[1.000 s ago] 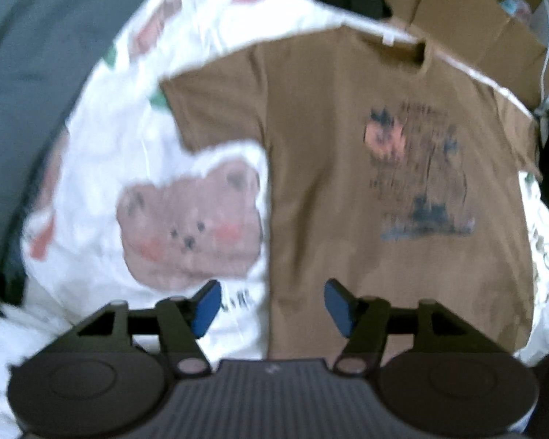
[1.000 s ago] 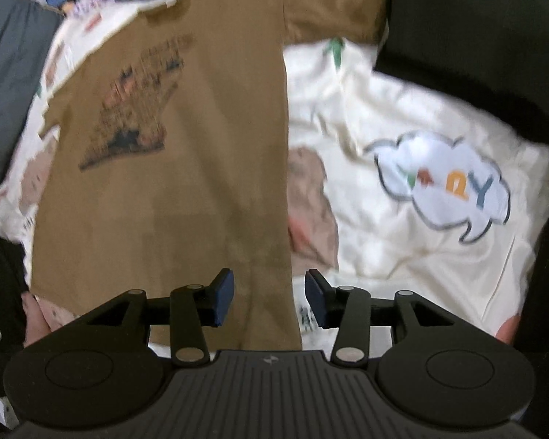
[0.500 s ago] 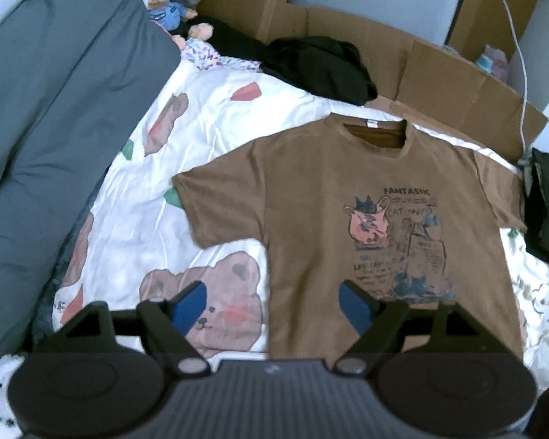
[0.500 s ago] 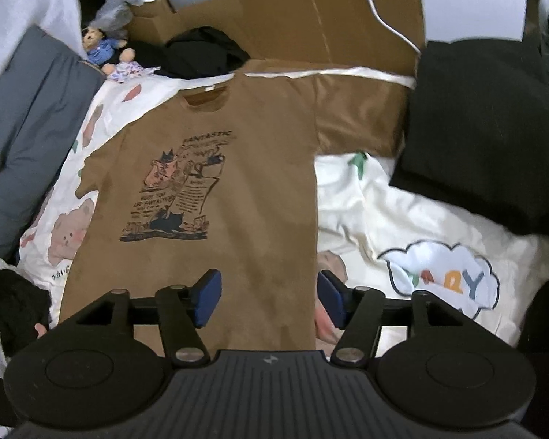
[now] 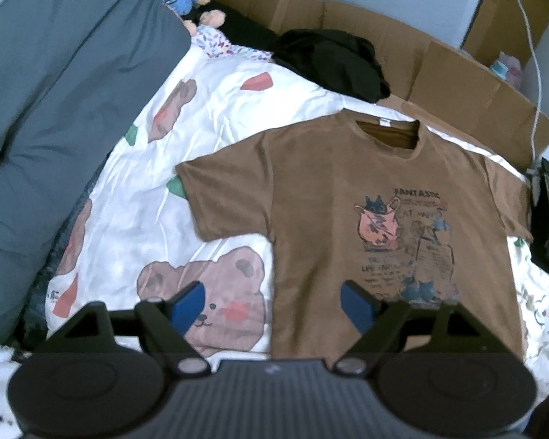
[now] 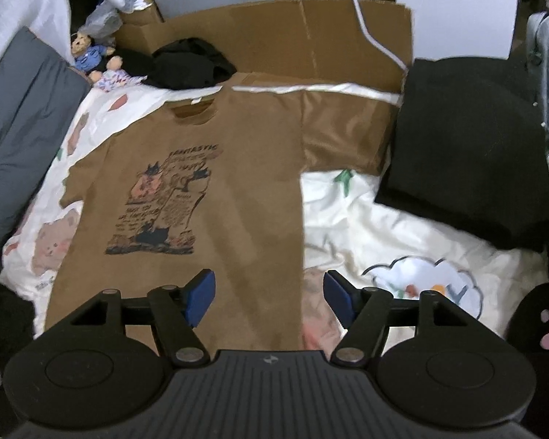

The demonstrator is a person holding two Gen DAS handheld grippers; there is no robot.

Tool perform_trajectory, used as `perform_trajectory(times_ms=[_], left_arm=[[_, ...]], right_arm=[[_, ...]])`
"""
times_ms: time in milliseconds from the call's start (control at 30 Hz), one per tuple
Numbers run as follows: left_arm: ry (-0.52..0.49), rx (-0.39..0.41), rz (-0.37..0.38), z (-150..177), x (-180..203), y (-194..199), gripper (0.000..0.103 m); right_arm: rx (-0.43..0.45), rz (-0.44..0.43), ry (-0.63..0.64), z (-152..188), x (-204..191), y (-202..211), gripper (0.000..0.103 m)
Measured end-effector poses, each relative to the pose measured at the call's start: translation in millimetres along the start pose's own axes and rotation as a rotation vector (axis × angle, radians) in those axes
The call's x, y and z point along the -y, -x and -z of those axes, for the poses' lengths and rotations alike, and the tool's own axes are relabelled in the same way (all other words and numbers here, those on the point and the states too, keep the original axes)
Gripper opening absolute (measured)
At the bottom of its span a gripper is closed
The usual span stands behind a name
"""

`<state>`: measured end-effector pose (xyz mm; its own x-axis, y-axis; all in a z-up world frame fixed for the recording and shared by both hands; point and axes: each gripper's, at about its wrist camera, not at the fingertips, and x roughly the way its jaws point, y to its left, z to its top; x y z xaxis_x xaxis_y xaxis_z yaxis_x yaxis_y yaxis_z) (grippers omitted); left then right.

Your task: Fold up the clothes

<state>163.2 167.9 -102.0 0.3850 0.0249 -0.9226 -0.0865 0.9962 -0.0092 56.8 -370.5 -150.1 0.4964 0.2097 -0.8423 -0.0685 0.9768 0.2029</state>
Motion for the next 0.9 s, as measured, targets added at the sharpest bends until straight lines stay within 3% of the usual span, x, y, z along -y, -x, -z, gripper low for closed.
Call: perform_trajectory(times_ms=[333, 600, 767, 900], left_arm=[[0.090, 0.027, 0.032, -4, -27, -24, 0.083], [0.081, 0.031, 0.052, -5, -49, -51, 0.082], [0.027, 0.049, 0.023, -5, -55, -71, 0.076], [0.048, 0.047, 0.070, -5, -65, -86, 0.073]], right_arm=[[0.042, 0.043, -0.002, -3, -9, -7, 0.070], [0.099, 0.067, 0.023, -7, -36, -16, 0.070], [0.103, 0.080, 0.057, -13, -59, -33, 0.070], [0.105, 0.089, 0.084, -18, -77, -47, 0.070]])
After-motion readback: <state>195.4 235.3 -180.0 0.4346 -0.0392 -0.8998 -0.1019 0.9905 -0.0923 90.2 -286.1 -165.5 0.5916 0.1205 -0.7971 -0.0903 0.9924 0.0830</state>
